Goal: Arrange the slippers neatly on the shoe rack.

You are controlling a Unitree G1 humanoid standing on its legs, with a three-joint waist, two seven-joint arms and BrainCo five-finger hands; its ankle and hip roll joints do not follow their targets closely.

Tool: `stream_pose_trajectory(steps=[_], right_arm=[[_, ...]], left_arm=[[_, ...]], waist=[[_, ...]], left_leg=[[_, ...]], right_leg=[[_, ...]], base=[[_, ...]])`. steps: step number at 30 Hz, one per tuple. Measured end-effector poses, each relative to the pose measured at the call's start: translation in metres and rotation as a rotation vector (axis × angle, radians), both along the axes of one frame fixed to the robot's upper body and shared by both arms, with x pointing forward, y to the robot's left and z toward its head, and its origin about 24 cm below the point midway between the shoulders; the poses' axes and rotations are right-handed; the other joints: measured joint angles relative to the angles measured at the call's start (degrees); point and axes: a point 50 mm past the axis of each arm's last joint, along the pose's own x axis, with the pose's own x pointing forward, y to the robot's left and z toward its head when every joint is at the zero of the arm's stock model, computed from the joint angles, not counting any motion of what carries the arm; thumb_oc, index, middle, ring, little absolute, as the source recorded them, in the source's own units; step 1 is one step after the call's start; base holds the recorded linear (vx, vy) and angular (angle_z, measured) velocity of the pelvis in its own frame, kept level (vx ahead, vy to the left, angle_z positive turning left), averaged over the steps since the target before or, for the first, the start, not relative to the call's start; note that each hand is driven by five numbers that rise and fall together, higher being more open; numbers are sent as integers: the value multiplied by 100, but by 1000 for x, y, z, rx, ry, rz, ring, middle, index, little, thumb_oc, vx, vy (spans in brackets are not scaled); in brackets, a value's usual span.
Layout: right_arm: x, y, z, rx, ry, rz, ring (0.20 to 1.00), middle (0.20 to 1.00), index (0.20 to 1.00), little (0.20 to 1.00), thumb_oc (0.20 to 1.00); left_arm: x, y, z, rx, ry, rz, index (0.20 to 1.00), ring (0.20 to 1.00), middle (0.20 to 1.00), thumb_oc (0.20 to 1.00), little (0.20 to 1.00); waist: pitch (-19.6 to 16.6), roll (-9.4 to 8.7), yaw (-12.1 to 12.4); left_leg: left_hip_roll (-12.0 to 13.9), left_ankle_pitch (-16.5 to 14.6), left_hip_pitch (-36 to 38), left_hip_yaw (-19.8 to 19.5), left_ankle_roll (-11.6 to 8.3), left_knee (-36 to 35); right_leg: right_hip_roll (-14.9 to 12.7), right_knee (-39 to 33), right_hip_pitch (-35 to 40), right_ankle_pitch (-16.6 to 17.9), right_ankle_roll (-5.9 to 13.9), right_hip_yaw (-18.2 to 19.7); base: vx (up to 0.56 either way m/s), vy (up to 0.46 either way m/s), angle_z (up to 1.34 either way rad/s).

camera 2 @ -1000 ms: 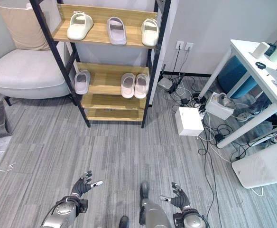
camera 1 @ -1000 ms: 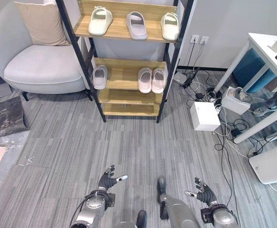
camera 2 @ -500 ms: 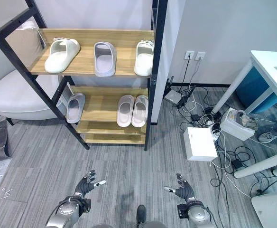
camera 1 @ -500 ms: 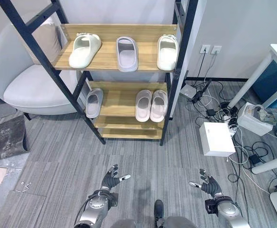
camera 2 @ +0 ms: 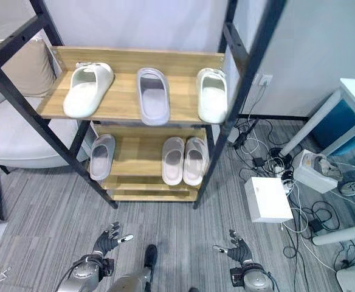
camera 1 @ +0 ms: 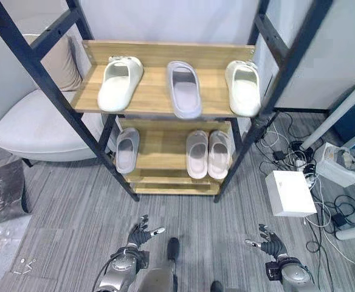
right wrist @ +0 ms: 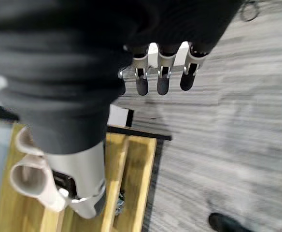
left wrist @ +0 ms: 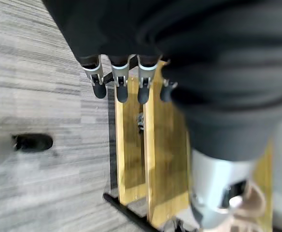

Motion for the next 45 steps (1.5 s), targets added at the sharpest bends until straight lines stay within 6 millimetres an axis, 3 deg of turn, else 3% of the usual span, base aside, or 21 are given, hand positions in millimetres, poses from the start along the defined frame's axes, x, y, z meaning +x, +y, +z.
stream_pose_trajectory(steps=[3,4,5,7,9,11,14,17,22,23,25,27,28,31,33,34,36,40,42,43,45], right_arm=[[5,9,1,24,-13,9,1000,1000,1000,1000,1000],[8,15,1,34,-20,23,1000,1000,1000,1000,1000],[8,17,1,41,-23,23,1000,1000,1000,1000,1000],[6,17,0,42,-15,19,1000,1000,1000,1000,1000],[4,17,-1,45,-10,18,1000,1000,1000,1000,1000],[3,17,-2,44,-4,16,1000,1000,1000,1000,1000],[-1,20,-4,53,7,12,1000,1000,1000,1000,1000],[-4,22,-7,62,16,8,1000,1000,1000,1000,1000],[-7,19,-9,56,29,-4,1000,1000,1000,1000,1000],[-4,17,-8,50,24,-4,1000,1000,1000,1000,1000],[-1,13,-5,35,16,3,1000,1000,1000,1000,1000],[3,6,-2,12,3,11,1000,1000,1000,1000,1000],[2,4,-2,8,4,7,1000,1000,1000,1000,1000],[4,-7,2,-26,-3,10,1000,1000,1000,1000,1000],[3,-9,3,-35,-1,10,1000,1000,1000,1000,1000],[0,-11,4,-61,-3,26,1000,1000,1000,1000,1000],[1,-8,7,-77,-16,51,1000,1000,1000,1000,1000],[12,1,35,-287,-138,292,1000,1000,1000,1000,1000],[13,3,70,-430,-283,442,1000,1000,1000,1000,1000],[15,6,99,-527,-417,531,1000,1000,1000,1000,1000],[13,11,131,-592,-551,563,1000,1000,1000,1000,1000]], left_arm=[[1,1,0,8,2,-4,1000,1000,1000,1000,1000],[-1,3,-1,19,9,-15,1000,1000,1000,1000,1000],[-1,3,-1,23,10,-18,1000,1000,1000,1000,1000],[2,4,1,28,2,-21,1000,1000,1000,1000,1000],[4,6,2,34,-4,-23,1000,1000,1000,1000,1000],[5,8,3,39,-7,-22,1000,1000,1000,1000,1000],[8,12,4,51,-9,-15,1000,1000,1000,1000,1000],[5,13,2,43,1,-7,1000,1000,1000,1000,1000],[-13,12,-6,34,45,5,1000,1000,1000,1000,1000],[-11,12,-6,34,43,4,1000,1000,1000,1000,1000],[-3,7,-2,23,20,-2,1000,1000,1000,1000,1000],[-4,5,-3,14,22,-4,1000,1000,1000,1000,1000],[-2,5,-2,13,16,-4,1000,1000,1000,1000,1000],[7,1,1,7,-6,-12,1000,1000,1000,1000,1000],[7,-3,1,-2,-5,-13,1000,1000,1000,1000,1000],[5,-7,-1,-2,2,-28,1000,1000,1000,1000,1000],[6,-7,0,10,0,-38,1000,1000,1000,1000,1000],[2,-3,-1,34,6,-47,1000,1000,1000,1000,1000],[0,0,0,53,-2,-52,1000,1000,1000,1000,1000],[-8,3,-3,60,16,-45,1000,1000,1000,1000,1000],[-12,5,-5,83,31,-55,1000,1000,1000,1000,1000]], waist=[[-2,61,-5],[4,77,-1],[-50,18,-11],[-66,-47,-13],[-48,-35,-12],[-37,-17,-29],[-24,-70,-119],[-33,-186,-166],[-200,-197,-111],[-143,-177,-84],[-10,-267,15],[44,-302,56],[55,-282,14],[71,-155,-14],[79,-86,-38],[13,55,-47],[23,53,-35],[-2,10,-104],[-13,28,-139],[-55,10,-161],[-77,-43,-177]], left_leg=[[-17,-154,200,72,266,1],[-25,-241,364,112,386,1],[-104,-302,426,124,458,-1],[-212,-381,509,113,558,-1],[-221,-442,609,94,605,3],[-187,-473,675,74,550,2],[-176,-519,800,-58,460,2],[-233,-703,974,-203,474,-36],[-61,-964,1154,-202,120,180],[-10,-1135,992,-218,-55,593],[-79,-1265,568,-280,-184,1557],[8,-1437,361,-484,-237,1898],[67,-1434,348,-510,-267,1871],[621,-1262,297,-492,-410,786],[700,-1103,410,-479,-418,459],[736,-957,521,-433,-376,248],[726,-715,575,-359,-421,154],[460,-619,739,-315,-275,-38],[400,-638,763,-289,-235,-36],[389,-643,797,-199,-164,-35],[384,-644,872,-135,-167,-31]], right_leg=[[-70,1371,-567,-157,178,42],[-111,2596,-1118,-195,265,161],[-231,3094,-1374,-246,353,174],[-373,3239,-1645,-253,360,141],[-362,2963,-1856,-258,354,116],[-314,2171,-1865,-275,293,-61],[-121,634,-1845,234,264,-214],[-124,-93,-1766,941,251,-188],[93,-513,-1296,1446,-147,-283],[164,-569,-1234,1519,-256,-349],[157,-555,-1149,1574,-460,-351],[174,-576,-1061,1415,-625,-340],[189,-576,-1069,1292,-650,-444],[309,-575,-1182,1256,-615,-453],[355,-575,-1159,1256,-594,-469],[423,-575,-1158,1253,-550,-482],[389,-575,-1136,1274,-458,-423],[125,-573,-1078,1278,-209,-336],[49,-573,-1066,1262,-174,-323],[30,-573,-1058,1302,-79,-283],[37,-573,-1028,1317,-57,-180]], base=[[157,261,-13],[158,171,-6],[116,104,-2],[105,46,9],[203,-6,-1],[163,-57,2],[175,-94,24],[148,-108,29],[64,-152,1],[-19,-79,10],[22,-45,3],[103,36,1],[77,41,21],[83,68,7],[95,107,0],[44,63,-10],[40,83,-15],[18,109,-3],[17,97,-3],[6,58,-20],[2,65,-22]])
